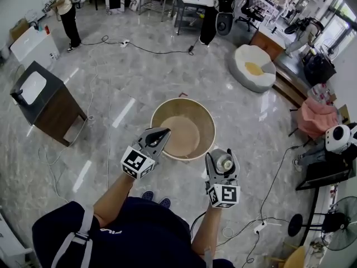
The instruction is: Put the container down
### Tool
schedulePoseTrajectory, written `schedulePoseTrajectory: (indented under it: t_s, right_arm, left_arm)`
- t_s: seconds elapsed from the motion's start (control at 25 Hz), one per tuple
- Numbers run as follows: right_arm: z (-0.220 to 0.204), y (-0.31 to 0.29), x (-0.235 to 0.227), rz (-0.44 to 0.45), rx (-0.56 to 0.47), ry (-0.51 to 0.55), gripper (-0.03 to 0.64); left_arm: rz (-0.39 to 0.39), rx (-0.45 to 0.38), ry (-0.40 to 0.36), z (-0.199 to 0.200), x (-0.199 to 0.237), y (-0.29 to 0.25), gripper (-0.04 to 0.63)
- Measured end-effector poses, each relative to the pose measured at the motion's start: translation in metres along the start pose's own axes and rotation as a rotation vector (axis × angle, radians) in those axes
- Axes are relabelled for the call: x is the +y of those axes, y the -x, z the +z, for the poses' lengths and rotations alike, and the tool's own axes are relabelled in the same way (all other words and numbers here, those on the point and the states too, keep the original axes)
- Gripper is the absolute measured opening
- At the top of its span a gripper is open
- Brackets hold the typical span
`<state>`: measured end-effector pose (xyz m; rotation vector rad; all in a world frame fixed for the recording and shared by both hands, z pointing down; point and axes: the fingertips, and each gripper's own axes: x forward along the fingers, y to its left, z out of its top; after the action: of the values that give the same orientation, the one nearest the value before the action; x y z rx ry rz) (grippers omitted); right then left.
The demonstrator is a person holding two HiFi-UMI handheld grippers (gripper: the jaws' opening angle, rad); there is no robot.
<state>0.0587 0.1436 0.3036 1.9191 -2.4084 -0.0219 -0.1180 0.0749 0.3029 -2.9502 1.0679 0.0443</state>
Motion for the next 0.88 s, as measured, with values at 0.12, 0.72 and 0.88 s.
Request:
schedulePoseTrajectory:
  t_s: [0.12,0.72,0.88]
  right_arm:
    - [-0.005,0.001,-0.01,0.002,0.006,-0.011,0.347]
    - [-0.019,0.009,-0.025,0.022,0.014,-0.015,0.347]
    - [-0.02,0.016,-0.033,0.013,0.014,-0.027,0.347]
  left_arm:
    - [0.005,0.012,-0.001,-0.004,-0.006,-0.006,0.025]
    - [0.029,0.036,0.005,-0.013,-0.018,-0.012,0.025]
    - [0.048,0.031,0.0,-0.01,-0.022,-0.011,0.025]
